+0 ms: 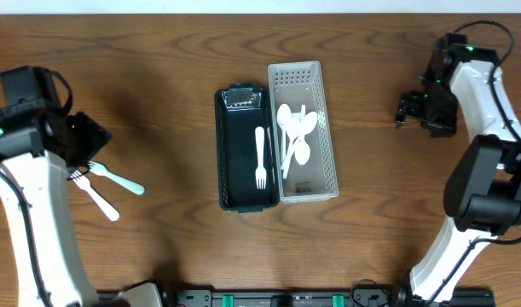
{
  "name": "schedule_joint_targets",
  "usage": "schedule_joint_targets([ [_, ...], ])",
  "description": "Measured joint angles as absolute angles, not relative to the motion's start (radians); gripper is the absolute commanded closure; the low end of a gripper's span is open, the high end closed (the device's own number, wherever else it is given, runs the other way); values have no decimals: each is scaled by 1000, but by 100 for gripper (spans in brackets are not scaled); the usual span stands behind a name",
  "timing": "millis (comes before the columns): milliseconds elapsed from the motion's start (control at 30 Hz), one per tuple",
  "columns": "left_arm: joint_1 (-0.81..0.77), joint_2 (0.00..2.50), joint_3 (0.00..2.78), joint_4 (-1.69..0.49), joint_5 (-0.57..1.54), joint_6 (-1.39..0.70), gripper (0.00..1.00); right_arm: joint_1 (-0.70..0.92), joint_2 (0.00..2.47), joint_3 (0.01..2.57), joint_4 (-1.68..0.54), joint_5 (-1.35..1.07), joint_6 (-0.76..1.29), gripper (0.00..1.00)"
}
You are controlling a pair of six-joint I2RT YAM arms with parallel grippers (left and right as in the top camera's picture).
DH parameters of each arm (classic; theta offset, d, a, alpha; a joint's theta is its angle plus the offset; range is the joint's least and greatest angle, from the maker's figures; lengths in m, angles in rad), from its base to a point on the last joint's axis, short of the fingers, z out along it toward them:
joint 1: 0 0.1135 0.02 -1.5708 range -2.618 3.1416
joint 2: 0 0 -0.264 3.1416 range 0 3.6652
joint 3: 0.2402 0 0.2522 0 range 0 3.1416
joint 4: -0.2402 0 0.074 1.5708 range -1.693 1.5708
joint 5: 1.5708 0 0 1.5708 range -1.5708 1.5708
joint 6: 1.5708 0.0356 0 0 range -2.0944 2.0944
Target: Pack container
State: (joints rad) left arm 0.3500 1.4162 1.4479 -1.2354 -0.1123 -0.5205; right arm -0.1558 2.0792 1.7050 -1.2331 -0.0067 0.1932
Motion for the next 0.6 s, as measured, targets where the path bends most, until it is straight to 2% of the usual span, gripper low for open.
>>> schedule_joint_targets([
  [333, 509, 1595, 1227, -1043, -111, -550, 9, -161, 2079, 1705, -1257, -7, 190, 17],
  [600, 543, 1665, 1087, -854, -102, -494, 9, -161, 2079, 1704, -1274, -7, 190, 16],
])
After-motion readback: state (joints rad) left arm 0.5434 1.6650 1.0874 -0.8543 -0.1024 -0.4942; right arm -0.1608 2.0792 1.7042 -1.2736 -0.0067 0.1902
